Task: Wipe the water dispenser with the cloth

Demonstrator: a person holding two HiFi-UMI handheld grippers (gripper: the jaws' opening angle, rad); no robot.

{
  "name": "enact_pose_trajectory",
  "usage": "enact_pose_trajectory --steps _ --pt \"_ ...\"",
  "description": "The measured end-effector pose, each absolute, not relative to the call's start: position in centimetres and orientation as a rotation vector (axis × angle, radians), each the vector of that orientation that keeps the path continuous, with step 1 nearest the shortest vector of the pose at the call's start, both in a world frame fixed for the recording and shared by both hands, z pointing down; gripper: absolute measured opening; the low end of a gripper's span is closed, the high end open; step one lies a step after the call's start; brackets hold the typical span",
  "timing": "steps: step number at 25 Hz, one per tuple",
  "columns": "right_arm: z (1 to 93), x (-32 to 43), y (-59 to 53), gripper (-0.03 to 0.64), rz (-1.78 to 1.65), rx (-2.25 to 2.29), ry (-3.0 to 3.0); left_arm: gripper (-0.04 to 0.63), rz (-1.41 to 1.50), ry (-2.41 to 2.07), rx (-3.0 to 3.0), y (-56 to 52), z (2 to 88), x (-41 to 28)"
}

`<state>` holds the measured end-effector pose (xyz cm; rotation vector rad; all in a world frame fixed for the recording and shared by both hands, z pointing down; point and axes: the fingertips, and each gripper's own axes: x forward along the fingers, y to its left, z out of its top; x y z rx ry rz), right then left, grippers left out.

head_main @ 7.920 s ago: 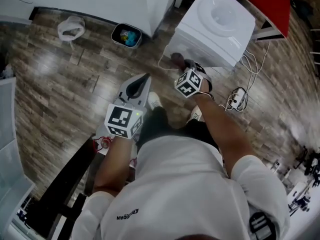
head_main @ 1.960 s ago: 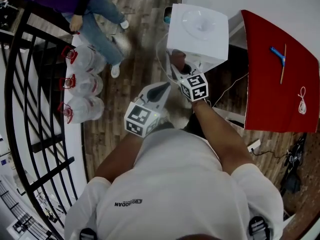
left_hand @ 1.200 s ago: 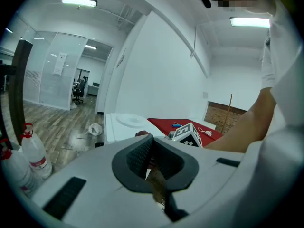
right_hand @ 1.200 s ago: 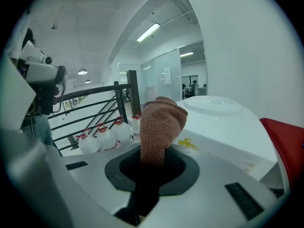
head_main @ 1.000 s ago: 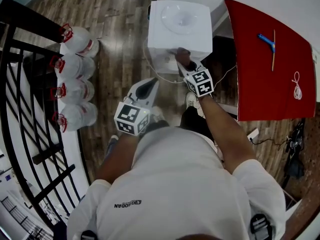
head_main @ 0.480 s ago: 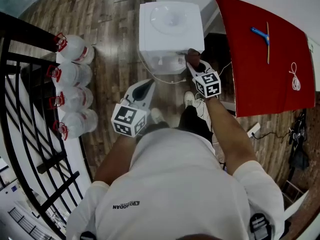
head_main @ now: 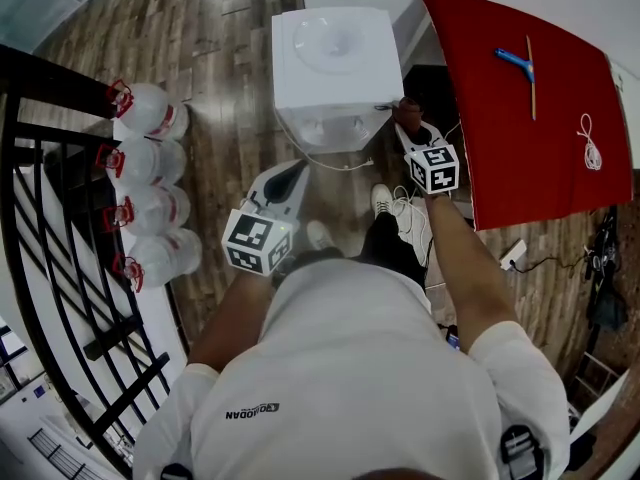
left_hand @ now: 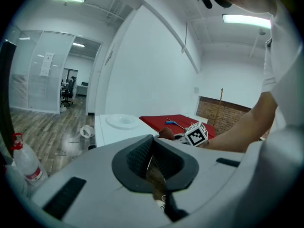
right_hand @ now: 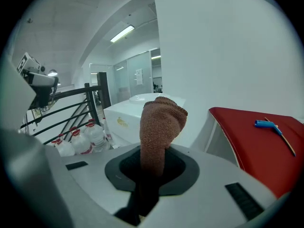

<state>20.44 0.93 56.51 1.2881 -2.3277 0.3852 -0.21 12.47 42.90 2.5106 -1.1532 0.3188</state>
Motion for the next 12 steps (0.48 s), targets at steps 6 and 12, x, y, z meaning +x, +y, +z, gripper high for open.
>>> enact_pose_trajectory --steps 6,12 --pt "56.6 22.5 1.1 0.054 0.395 1.341 -2.29 -0.008 0.321 -1.139 2.526 12.4 42.6 -0.5" --pt "56.2 24.0 1.4 0.054 0.392 1.385 -2.261 -0.008 0.321 -1.129 2.54 12.3 42.5 -1.1"
